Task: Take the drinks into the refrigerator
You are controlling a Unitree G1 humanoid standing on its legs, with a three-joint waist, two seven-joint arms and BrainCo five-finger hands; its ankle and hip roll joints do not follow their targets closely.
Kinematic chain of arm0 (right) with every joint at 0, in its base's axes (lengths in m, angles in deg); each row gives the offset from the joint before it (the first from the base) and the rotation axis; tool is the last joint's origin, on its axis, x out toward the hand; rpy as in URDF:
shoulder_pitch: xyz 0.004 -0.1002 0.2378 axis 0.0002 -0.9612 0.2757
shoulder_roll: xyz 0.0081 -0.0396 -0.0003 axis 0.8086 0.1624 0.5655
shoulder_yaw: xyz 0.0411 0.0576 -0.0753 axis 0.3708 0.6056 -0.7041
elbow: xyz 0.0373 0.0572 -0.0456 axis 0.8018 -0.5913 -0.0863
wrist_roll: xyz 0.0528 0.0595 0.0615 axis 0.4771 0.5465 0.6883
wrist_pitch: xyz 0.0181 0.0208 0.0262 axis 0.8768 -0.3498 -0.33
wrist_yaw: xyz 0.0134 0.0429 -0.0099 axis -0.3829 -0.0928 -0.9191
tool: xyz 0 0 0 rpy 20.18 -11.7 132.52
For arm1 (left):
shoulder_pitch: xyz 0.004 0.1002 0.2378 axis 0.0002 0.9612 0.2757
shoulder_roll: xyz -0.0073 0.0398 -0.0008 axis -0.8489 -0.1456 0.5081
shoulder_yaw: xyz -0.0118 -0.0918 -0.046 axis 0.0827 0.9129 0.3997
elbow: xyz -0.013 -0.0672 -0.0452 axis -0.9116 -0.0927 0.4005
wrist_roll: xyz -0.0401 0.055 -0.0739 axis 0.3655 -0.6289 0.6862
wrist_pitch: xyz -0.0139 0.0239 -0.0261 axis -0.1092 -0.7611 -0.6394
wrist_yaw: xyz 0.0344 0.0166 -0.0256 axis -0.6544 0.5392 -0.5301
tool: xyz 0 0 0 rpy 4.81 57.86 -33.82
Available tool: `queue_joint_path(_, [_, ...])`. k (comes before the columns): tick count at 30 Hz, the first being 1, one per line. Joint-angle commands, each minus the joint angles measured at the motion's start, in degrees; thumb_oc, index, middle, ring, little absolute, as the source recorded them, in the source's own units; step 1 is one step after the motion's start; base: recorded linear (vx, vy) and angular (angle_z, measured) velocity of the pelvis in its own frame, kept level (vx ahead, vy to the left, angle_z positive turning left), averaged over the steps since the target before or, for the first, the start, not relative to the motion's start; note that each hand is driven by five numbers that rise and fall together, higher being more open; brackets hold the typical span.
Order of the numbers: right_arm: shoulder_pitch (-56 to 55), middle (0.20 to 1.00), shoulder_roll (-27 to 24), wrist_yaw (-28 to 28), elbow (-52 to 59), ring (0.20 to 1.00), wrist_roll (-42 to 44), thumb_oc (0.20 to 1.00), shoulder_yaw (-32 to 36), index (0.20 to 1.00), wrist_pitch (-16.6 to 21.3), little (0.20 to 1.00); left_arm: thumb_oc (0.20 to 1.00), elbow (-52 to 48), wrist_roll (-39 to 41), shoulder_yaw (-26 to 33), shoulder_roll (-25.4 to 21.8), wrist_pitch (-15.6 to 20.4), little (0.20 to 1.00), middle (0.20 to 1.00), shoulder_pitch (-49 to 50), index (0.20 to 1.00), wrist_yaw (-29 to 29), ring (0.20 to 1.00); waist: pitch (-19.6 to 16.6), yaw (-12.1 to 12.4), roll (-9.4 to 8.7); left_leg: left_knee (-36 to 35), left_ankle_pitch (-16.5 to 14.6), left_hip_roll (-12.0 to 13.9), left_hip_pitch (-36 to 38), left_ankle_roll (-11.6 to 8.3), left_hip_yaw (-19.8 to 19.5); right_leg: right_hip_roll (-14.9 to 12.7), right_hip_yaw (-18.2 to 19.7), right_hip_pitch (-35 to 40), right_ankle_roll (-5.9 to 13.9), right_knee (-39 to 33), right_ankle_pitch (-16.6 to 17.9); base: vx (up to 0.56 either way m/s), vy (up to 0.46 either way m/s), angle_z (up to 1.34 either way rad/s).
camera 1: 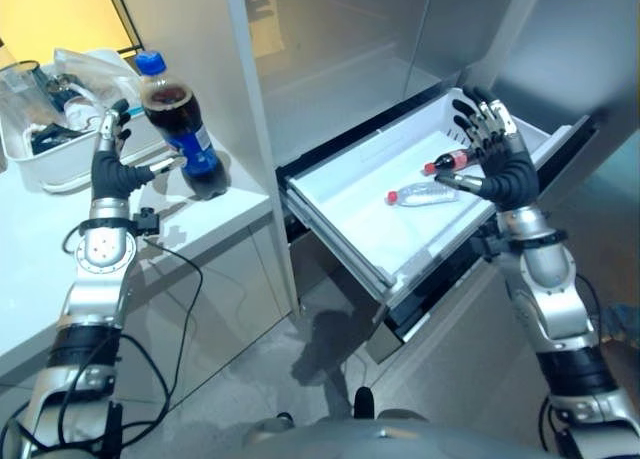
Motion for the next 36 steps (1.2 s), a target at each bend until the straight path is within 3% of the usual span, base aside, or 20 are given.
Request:
queue_joint_path(1, [2.5,1.0,-0.4,-0.2,5.2,1.0,1.6,1.0,1.4,1.0,1.7,1.0,1.0,5.1,-0.2,-2.5,-2.9,0.4,1.0,1.0,-6.1,1.0,0.6,1.0,-1.2,-0.3,-0.76,0.1,-3.6,-1.0,1.6,0.46,-0.8,-3.1,-1.4,1.0,5.62,6.3,-4.8,0.0,0.0,0.0])
queue_joint_path(22, [1.7,1.0,1.1,-1.0,6.8,1.0,1.9,1.0,1.9,1.0,1.5,1.0,1.0,10.7,-0.1,-6.8,1.7,-2.9,1.0,1.0,-5.4,1.0,6.1,1.0,-1.0,-0.5,-1.24,0.1,-4.0,-1.1,2.3,0.76,-0.5,-2.7,-0.8,0.9,5.5,7.0,-5.1,0.0,0.001,-0.01])
queue_joint_path(36, [1.9,1.0,1.9,-1.1,7.1,1.0,1.7,1.0,0.3,1.0,1.3,1.0,1.0,15.4,0.3,-10.8,7.4,-3.4,1.0,1.0,-11.0,1.0,4.4,1.0,-0.9,-1.2,-1.54,0.1,-4.1,-1.0,2.5,0.9,-0.5,-2.6,-0.3,0.7,5.47,7.3,-5.0,0.0,0.0,0.0])
